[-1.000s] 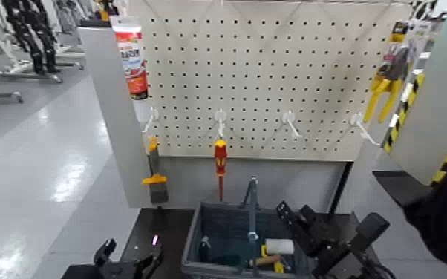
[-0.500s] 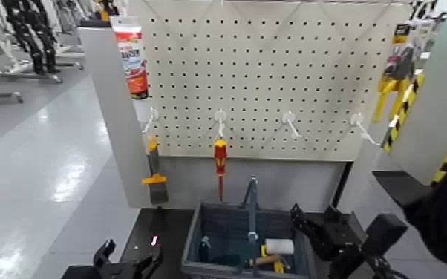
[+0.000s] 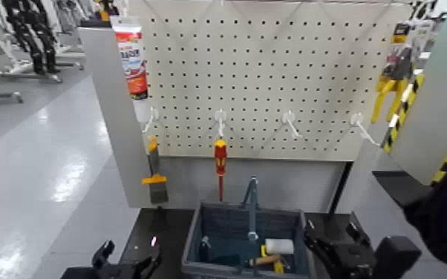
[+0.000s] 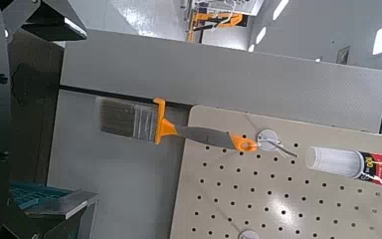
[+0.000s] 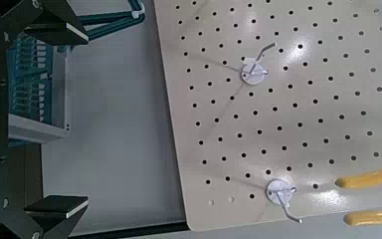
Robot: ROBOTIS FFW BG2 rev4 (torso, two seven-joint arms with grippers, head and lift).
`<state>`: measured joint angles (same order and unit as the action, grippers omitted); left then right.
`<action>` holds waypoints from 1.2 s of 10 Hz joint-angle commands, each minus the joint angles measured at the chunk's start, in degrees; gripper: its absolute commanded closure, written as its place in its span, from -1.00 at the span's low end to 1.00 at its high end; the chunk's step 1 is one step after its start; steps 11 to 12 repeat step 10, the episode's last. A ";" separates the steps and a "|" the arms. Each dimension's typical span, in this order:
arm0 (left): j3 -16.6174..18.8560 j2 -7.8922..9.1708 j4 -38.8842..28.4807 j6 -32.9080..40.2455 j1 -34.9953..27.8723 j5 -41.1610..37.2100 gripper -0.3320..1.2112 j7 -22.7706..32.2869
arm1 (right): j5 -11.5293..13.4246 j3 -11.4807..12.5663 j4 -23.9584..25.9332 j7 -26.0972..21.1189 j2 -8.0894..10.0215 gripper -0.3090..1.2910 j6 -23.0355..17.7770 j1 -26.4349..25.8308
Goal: Put the tool with the wooden handle into the crate.
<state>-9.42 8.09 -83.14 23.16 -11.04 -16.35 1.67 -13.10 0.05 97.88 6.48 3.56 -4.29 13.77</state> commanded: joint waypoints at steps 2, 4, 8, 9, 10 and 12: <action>0.19 -0.01 0.00 0.22 -0.29 0.00 -0.42 0.00 | 2.91 1.26 0.20 0.55 -2.06 -0.42 -2.74 4.51; 0.28 -0.01 0.00 0.39 -0.38 0.00 -0.42 0.00 | 5.45 1.70 1.26 0.46 -2.76 -0.42 -2.65 6.18; 0.28 0.08 0.00 0.48 -0.38 0.00 -0.42 0.00 | 7.30 1.26 2.13 -0.68 -3.03 -0.42 -2.39 7.06; 0.28 0.08 0.00 0.57 -0.38 0.00 -0.42 0.00 | 7.83 1.18 2.13 -0.68 -3.03 -0.42 -2.65 6.97; 0.28 0.08 0.00 0.57 -0.38 0.00 -0.42 0.00 | 7.83 1.00 2.13 -0.68 -3.03 -0.42 -2.65 6.97; 0.28 0.08 0.00 0.57 -0.38 0.00 -0.42 0.00 | 7.83 1.00 2.13 -0.68 -3.03 -0.42 -2.65 6.97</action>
